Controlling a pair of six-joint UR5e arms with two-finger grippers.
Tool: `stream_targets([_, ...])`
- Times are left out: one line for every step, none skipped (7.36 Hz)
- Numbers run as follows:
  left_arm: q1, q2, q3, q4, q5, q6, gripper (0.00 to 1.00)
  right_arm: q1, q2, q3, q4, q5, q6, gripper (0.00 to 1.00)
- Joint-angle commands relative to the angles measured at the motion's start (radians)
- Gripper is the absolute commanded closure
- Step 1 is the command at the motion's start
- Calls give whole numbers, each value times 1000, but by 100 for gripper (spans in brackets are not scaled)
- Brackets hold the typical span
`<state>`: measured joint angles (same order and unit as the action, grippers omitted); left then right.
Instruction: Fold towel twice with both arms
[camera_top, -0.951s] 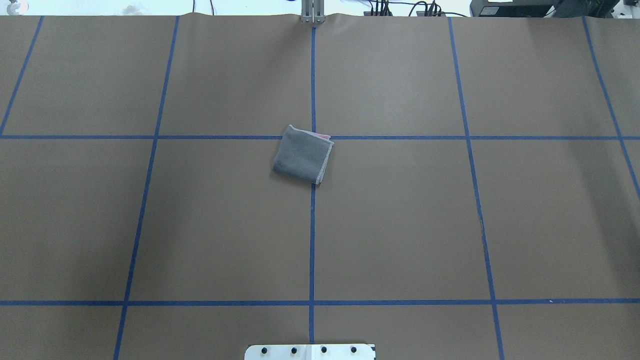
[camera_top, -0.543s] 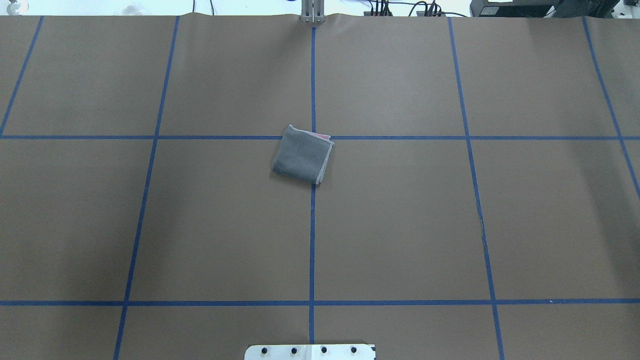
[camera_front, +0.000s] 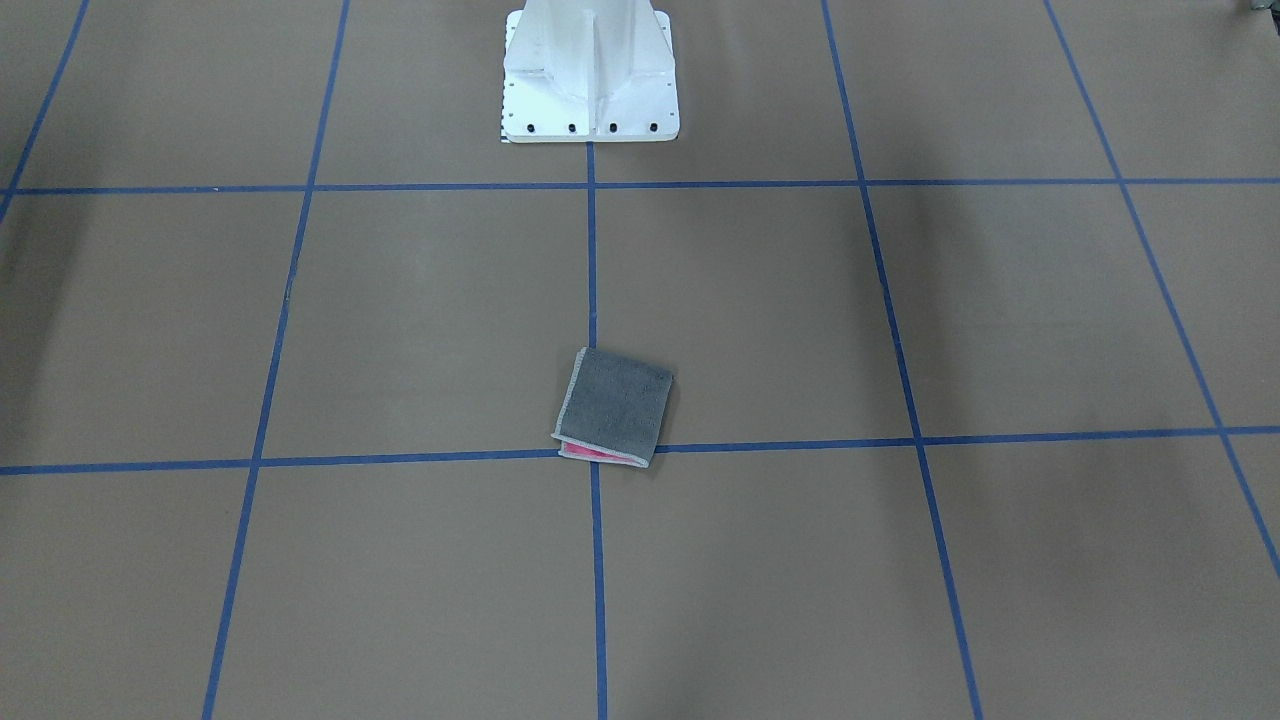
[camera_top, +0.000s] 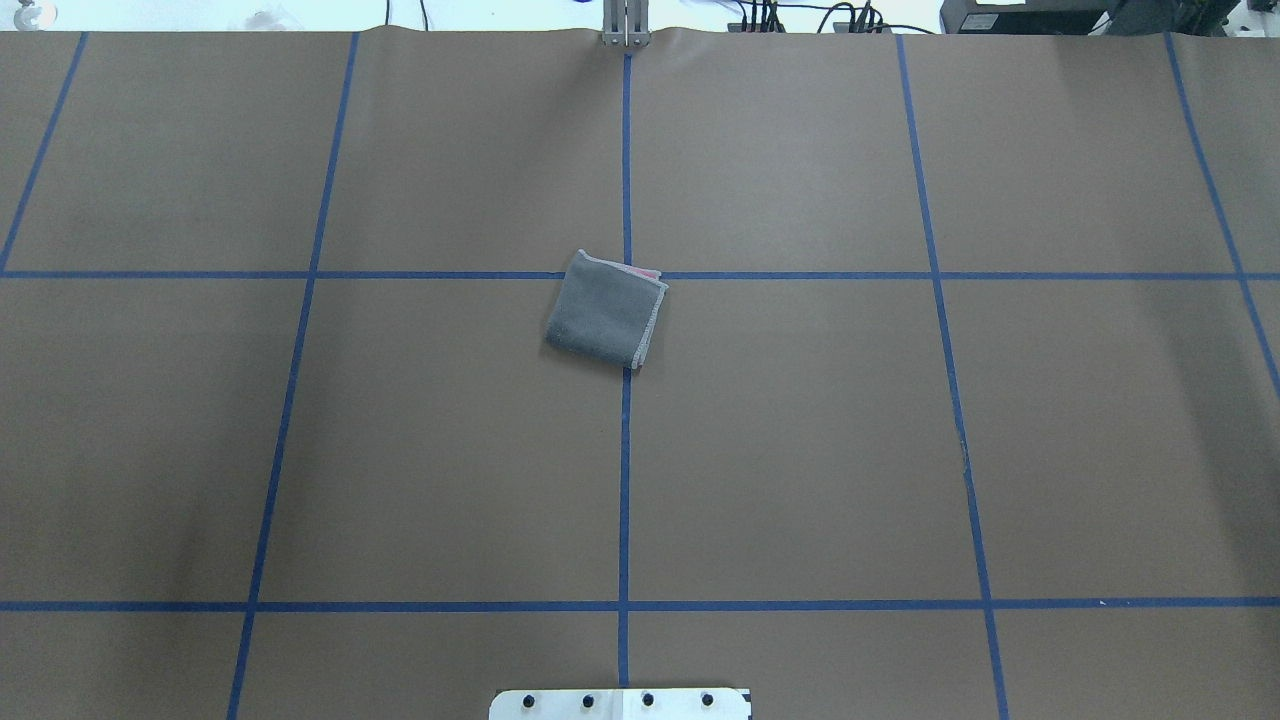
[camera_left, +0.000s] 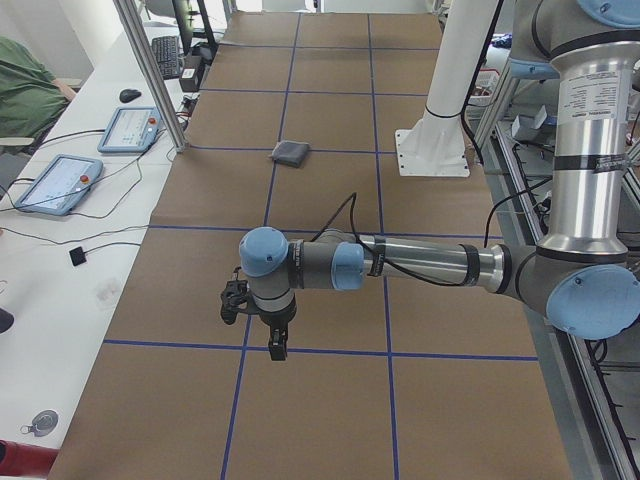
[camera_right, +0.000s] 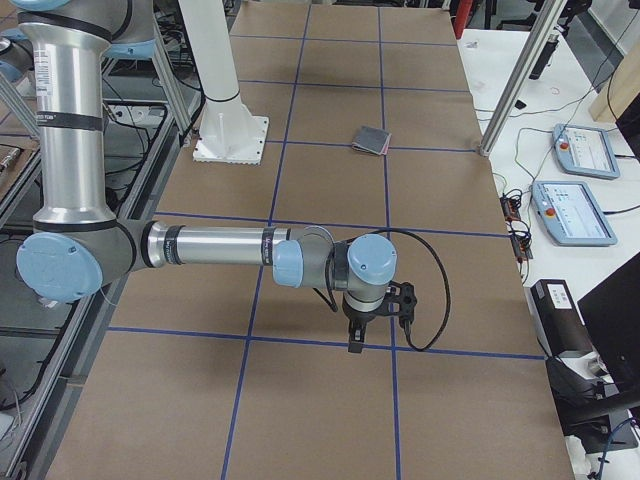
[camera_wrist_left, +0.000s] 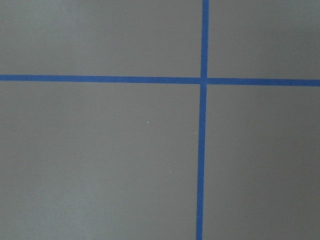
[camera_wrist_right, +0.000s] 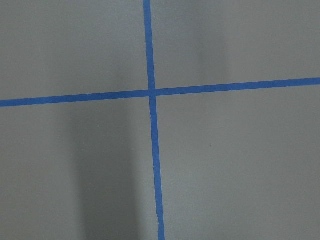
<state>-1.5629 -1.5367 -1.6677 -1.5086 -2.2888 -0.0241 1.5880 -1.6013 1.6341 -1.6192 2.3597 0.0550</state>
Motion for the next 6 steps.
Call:
stream_targets([0,-6,5,-18,-3,-2,0,0,0,0,4,0,-1,0])
stream_targets([0,-10,5,-16,-4,-2,0,0,0,1,9,0,-1,0])
stream_targets([0,-10,2,-18,-4,-2,0,0,0,1,10,1,-1,0])
stream_targets([0,-8,-4,-12,-6,-2,0,0,-2,1,10,3,-1,0])
stream_targets([0,-10,-6,-15,-6,-2,0,0,-2,0,10,10,0,0])
stream_targets([0,-10,-4,-16,-6,-2,0,0,-17,6,10,13,0,0])
